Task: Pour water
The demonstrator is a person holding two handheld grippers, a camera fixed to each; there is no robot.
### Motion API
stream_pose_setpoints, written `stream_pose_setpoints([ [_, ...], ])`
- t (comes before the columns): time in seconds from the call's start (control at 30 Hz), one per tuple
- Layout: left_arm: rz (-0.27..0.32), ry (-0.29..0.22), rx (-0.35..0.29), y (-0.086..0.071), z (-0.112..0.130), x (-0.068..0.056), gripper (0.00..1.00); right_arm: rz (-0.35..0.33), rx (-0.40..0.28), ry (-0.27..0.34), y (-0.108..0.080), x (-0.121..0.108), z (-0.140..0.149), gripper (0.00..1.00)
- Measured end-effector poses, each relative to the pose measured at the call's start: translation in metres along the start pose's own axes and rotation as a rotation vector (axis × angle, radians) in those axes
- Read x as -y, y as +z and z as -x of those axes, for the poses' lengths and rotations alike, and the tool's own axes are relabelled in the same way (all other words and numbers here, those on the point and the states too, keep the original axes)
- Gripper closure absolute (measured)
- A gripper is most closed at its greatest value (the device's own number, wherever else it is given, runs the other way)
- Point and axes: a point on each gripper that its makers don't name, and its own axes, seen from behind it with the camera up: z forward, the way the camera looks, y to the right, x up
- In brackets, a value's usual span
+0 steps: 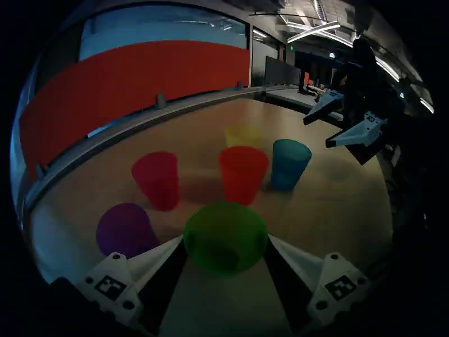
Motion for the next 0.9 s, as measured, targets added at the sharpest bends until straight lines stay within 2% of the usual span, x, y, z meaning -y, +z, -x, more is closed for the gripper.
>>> stream_pose_setpoints([
  [0.4,-0.006,0.012,-0.025,-0.016,-0.010,-0.004,0.13,-0.004,0.027,-0.010,0.014,0.007,0.015,0.00],
  [0.9,-0.015,0.002,-0.059,-0.032,-0.020,-0.005,0.13,-0.012,0.065,-0.002,0.039,0.008,0.029,0.00],
])
